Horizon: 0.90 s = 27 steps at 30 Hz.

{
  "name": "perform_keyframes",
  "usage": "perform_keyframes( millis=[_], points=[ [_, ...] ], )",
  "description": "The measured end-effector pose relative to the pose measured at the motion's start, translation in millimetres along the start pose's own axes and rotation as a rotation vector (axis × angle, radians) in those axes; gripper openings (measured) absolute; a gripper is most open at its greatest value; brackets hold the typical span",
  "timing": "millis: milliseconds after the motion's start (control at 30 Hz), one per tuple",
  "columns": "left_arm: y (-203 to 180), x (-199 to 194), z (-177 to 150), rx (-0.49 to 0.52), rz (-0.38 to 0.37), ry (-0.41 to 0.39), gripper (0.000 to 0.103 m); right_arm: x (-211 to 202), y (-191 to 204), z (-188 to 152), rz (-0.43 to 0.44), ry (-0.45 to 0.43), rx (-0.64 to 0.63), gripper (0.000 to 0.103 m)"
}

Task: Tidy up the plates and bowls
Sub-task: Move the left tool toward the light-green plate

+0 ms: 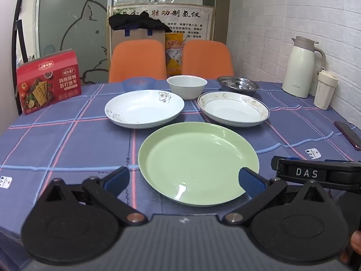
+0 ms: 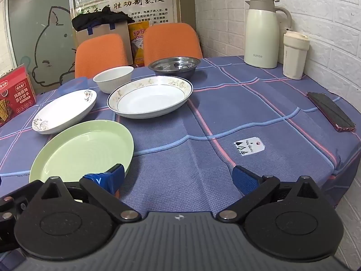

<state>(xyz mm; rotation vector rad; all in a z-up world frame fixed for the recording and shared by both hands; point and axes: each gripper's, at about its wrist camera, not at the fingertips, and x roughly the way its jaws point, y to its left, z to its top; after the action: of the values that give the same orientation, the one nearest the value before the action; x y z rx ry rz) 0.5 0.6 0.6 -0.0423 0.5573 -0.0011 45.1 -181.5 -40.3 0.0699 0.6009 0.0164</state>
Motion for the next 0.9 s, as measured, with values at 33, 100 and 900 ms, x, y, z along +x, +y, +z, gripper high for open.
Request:
perform_keyframes(
  millis=[33,100,900],
  points=[
    [0,0,0,0.000,-0.001,-0.001,0.103,-1,0,1,0.000,-0.001,0.000,0.090],
    [0,0,0,0.000,-0.006,-0.001,0.103,0,-1,1,0.001,0.001,0.004,0.090],
    [-3,-4,0,0.000,-0.016,-0.019,0.103,-4,2,1,0.006,-0.007,-0.009,0.090]
  ],
)
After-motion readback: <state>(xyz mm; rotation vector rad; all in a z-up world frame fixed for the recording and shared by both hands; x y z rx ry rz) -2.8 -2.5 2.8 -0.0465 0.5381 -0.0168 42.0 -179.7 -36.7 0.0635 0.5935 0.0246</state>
